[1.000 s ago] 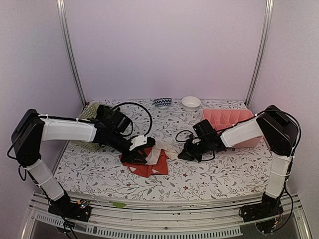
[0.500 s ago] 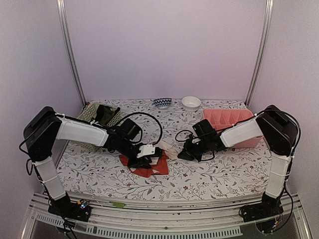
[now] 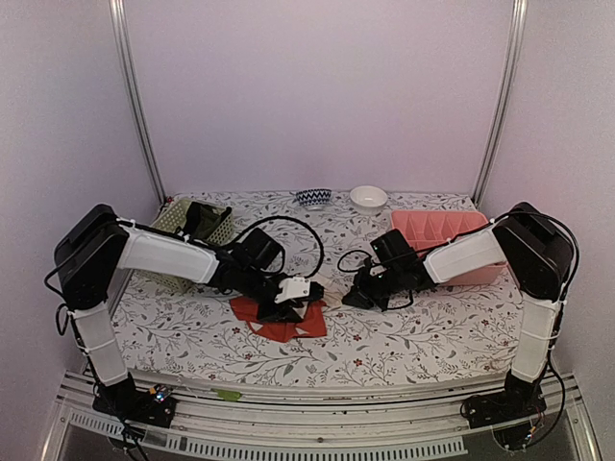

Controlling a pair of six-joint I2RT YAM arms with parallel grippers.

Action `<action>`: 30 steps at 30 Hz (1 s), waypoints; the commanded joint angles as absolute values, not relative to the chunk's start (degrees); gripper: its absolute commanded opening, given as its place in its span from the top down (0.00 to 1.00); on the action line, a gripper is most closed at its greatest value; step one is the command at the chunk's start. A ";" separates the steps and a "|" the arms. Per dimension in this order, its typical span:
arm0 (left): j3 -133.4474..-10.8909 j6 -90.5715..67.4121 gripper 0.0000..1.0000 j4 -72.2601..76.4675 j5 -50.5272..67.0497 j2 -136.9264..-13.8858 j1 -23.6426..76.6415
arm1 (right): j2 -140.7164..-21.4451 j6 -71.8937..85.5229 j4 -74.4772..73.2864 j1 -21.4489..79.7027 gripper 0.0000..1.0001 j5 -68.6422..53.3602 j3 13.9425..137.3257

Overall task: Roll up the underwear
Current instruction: Pick up the underwear from the center of the board.

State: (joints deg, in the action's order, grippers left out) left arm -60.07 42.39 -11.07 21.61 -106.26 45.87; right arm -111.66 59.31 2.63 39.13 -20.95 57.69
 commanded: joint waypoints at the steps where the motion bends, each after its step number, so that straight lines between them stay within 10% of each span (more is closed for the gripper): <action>1: -60.81 42.66 0.62 -9.28 21.23 -108.18 47.55 | -113.87 59.10 -1.25 38.63 1.00 -17.38 57.99; 20: -58.13 36.83 1.00 -3.82 17.33 -99.93 40.40 | -113.38 58.39 -0.38 38.25 1.00 -17.57 58.12; 25: -60.44 36.03 1.00 -6.29 19.09 -102.16 37.44 | -113.53 58.52 0.20 38.08 0.68 -17.31 58.74; 30: -61.72 35.41 1.00 -6.72 20.05 -102.98 35.64 | -115.63 58.32 0.89 37.94 0.67 -18.87 60.10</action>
State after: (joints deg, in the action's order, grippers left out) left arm -59.77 36.60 -5.54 17.91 -101.75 36.99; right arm -111.87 58.94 3.66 38.65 -20.03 59.31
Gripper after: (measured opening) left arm 0.007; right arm 0.343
